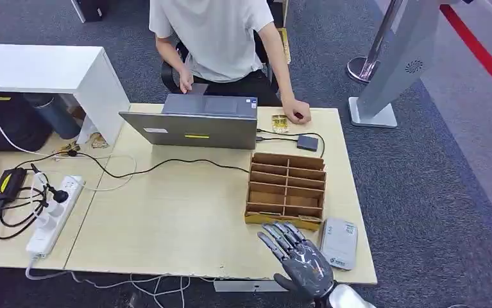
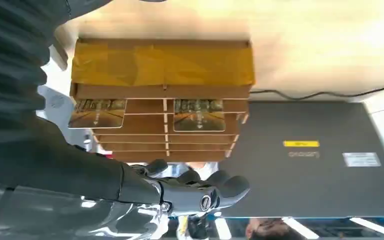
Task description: Pass the card to the sensor for recognition and then transmit it.
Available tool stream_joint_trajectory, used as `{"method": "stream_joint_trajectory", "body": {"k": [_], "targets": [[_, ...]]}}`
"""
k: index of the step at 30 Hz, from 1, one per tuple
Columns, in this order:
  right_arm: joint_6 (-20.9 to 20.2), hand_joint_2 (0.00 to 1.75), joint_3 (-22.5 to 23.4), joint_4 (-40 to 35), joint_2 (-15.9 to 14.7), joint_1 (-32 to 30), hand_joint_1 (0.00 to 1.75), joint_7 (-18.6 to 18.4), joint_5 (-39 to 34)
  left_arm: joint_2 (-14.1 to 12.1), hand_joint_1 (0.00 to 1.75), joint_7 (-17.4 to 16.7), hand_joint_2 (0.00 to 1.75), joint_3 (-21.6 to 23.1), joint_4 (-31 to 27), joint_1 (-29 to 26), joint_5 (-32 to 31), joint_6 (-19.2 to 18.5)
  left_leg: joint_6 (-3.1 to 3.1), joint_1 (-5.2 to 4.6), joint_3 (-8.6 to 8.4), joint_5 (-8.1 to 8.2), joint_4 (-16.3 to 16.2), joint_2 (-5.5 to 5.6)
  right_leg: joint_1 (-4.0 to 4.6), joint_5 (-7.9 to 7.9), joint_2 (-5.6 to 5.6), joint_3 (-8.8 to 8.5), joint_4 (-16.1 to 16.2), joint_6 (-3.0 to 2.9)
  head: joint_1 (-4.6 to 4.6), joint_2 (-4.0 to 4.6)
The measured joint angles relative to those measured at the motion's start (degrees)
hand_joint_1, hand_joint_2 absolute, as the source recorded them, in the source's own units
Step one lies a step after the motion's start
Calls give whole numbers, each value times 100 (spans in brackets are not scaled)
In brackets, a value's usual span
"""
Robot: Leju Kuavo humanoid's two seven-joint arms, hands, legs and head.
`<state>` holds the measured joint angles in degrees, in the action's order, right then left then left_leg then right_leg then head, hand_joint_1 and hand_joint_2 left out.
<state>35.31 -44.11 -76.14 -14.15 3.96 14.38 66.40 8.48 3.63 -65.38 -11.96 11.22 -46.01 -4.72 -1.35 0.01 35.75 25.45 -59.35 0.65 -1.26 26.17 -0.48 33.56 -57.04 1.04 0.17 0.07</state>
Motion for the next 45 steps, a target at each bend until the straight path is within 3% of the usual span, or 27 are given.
{"method": "stream_joint_trajectory", "body": {"k": [3, 7, 15, 27, 45], "targets": [[327, 175, -13, 434, 298, 208, 0, -188, 188, 33, 0, -59, 175, 81, 0, 41, 11, 44, 1, 0, -2, -1, 0, -1, 0, 0, 1, 0, 0, 0, 0, 0], [405, 175, -13, 780, 573, 370, 0, -280, 321, 77, 0, -105, 175, 162, 0, 64, 55, 79, 2, 2, -3, -2, 0, -1, 1, -1, 2, 0, -2, -1, 2, 0], [420, 175, 245, 980, 814, 436, 0, -398, 722, 98, 0, -120, 175, 343, 0, 90, 131, 81, 2, 1, -2, -1, 0, 1, 0, 0, 1, -1, -1, 0, 0, 0], [420, 175, 940, 777, 905, 353, 0, -925, 1642, 96, 0, -184, 175, 520, 0, 83, 249, 77, 2, 1, -2, -2, 0, 1, 0, 0, 1, 0, -1, 0, 0, 0], [420, 175, 1491, 591, 905, 251, 0, -957, 1698, 88, 0, -208, 175, 665, 0, 26, 334, 61, 2, 1, -2, -1, 0, 0, 0, 0, 1, 0, -1, 0, 2, 0]]}}
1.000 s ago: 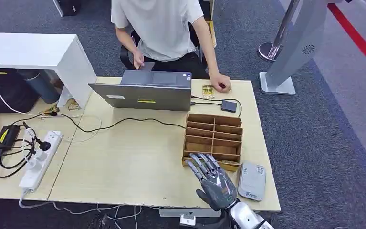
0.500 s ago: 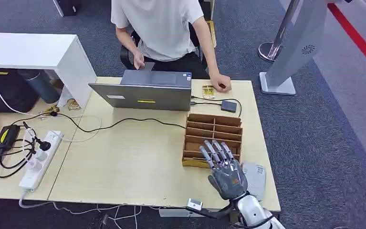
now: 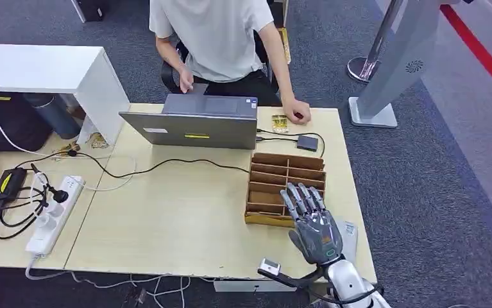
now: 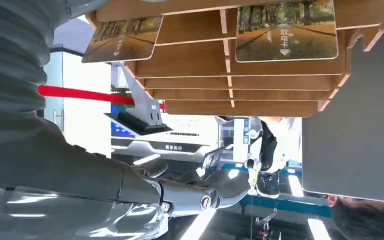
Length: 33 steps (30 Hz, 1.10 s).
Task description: Pass the card to the sensor for recognition and then transmit it.
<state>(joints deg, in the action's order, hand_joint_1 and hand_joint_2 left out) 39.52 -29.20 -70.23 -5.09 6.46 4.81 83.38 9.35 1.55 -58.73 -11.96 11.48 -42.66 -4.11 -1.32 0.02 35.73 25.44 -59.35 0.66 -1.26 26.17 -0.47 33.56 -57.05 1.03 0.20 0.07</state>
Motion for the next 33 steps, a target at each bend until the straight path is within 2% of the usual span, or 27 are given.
{"method": "stream_joint_trajectory", "body": {"k": [33], "targets": [[0, 175, 542, 566, 4, 84, 0, 7, -68, -2, 0, -79, 175, 295, 0, -27, 166, -2, 0, 0, 1, 0, 0, 1, 0, 0, -1, -1, 0, 0, -2, 0]]}}
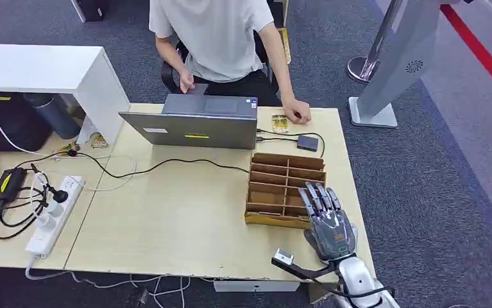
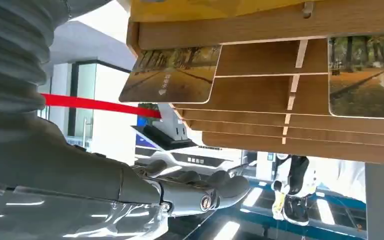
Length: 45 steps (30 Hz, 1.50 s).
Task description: Pass the card to the sensor for recognition and then transmit it.
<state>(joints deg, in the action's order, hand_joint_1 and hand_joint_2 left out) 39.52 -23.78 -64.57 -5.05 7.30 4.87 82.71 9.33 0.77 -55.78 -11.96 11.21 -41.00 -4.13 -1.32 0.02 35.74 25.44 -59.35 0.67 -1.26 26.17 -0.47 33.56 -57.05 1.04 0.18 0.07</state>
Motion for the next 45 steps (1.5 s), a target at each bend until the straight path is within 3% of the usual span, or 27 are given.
{"method": "stream_joint_trajectory", "body": {"k": [21, 36, 37, 45], "targets": [[2, 175, 262, -81, -2, -3, 0, 22, -48, -2, 0, -2, 175, 83, 0, -34, 85, 0, 0, 0, 0, 0, 0, 0, 0, 0, 0, 1, 0, 0, 0, 0], [2, 175, 385, -173, -2, -78, 0, 256, -271, -26, 0, -2, 175, 129, -11, -79, 162, 0, 0, 0, 0, 0, 0, 0, 0, 0, 0, 1, 0, 0, 0, 0], [2, 175, 385, -173, -2, -81, 175, 269, -297, -26, 0, -2, 175, 131, -11, -81, 162, 0, 0, 0, 0, 0, 0, 0, 0, 0, 0, 1, 0, 0, 2, 0], [2, 175, 404, -168, -2, -120, 175, 658, -597, -31, 0, 0, 175, 173, -11, -94, 210, -2, 0, 0, 0, 0, 0, 0, 0, 0, 0, 1, 0, 0, 0, 0]]}}
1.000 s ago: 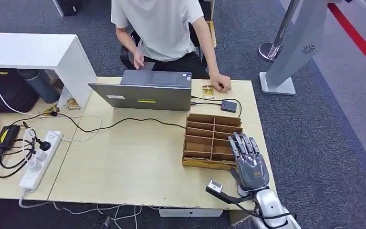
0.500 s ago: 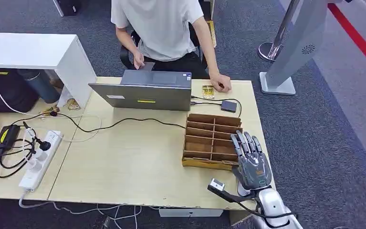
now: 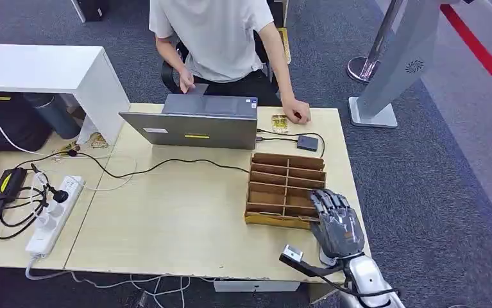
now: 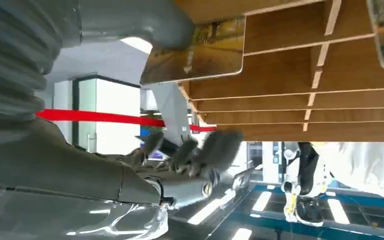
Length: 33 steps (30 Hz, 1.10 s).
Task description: Pass the card to the sensor for recognition and then transmit it.
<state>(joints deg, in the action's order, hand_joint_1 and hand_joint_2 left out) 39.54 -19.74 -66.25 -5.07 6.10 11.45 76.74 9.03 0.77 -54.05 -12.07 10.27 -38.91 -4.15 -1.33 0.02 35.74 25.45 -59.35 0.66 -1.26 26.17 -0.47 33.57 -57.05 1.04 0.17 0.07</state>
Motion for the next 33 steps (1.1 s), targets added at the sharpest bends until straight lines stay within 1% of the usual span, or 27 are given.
{"method": "stream_joint_trajectory", "body": {"k": [10, 18, 21, 24, 33], "targets": [[0, 175, 136, 0, 2, -29, 175, 249, -251, -15, 0, 22, 175, 79, -2, -6, 48, 0, -1, 0, 0, 0, 0, 0, 0, 0, 0, 0, 0, 0, 0, 0], [0, 175, 276, -9, 0, -47, 175, 357, -487, -17, 0, 46, 175, 105, -2, -12, 105, -2, -1, 0, 0, 1, 0, 0, 0, 0, 0, 0, 0, 0, 0, 0], [-2, 175, 311, -13, -9, -56, 175, 374, -524, -17, 0, 55, 175, 116, -2, -15, 112, -19, -1, 0, 0, 1, 0, 0, 0, 0, 0, 0, 1, 0, 0, 0], [0, 175, 313, -11, -15, -57, 175, 416, -564, -26, 0, 68, 175, 179, -2, -16, 70, -113, -1, -1, 0, 1, 0, 0, 0, 0, 0, 0, 1, 0, 0, 0], [-2, 175, 310, 24, -20, -55, 175, 422, -616, -57, 0, 127, 175, 206, -17, -16, 120, -96, -1, 0, 0, 1, 0, 0, 0, 0, 0, 0, 1, 0, 2, 0]]}}
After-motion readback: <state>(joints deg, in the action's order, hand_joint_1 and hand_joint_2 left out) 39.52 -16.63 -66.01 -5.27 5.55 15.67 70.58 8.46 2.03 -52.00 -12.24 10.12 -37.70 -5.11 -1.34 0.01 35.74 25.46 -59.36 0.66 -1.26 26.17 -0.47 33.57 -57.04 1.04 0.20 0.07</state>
